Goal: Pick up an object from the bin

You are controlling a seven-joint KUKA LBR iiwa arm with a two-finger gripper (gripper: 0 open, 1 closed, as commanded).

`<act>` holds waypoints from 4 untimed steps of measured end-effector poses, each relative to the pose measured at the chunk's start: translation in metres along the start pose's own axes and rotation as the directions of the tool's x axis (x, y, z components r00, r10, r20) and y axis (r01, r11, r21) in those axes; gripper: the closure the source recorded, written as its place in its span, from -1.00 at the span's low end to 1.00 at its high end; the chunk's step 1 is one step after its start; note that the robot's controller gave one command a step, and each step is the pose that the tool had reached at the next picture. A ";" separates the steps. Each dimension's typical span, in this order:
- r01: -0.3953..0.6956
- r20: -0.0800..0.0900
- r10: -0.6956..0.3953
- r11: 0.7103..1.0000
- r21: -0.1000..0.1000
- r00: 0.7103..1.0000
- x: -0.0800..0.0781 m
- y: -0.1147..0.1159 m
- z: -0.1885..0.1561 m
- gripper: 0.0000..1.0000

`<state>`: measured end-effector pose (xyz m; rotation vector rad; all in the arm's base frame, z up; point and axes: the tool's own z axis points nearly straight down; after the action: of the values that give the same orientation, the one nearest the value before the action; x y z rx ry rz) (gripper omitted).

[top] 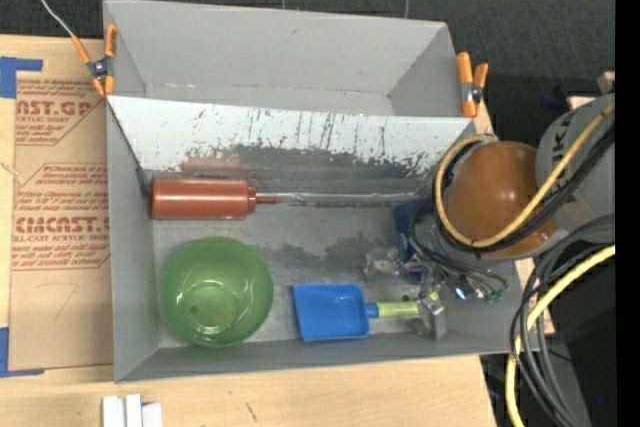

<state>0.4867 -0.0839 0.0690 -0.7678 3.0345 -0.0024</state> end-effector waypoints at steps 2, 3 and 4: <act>-0.035 -0.011 0.035 0.999 -0.006 0.999 -0.060 0.048 0.000 1.00; -0.046 -0.014 0.046 0.999 -0.008 0.999 -0.052 0.047 -0.095 1.00; -0.028 -0.009 0.028 1.000 -0.006 1.000 -0.056 0.037 -0.118 1.00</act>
Offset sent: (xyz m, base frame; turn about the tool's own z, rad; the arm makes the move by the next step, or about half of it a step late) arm 0.0000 0.0000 0.0000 0.0000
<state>0.5171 -0.0250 0.1870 -0.7276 3.0552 0.0030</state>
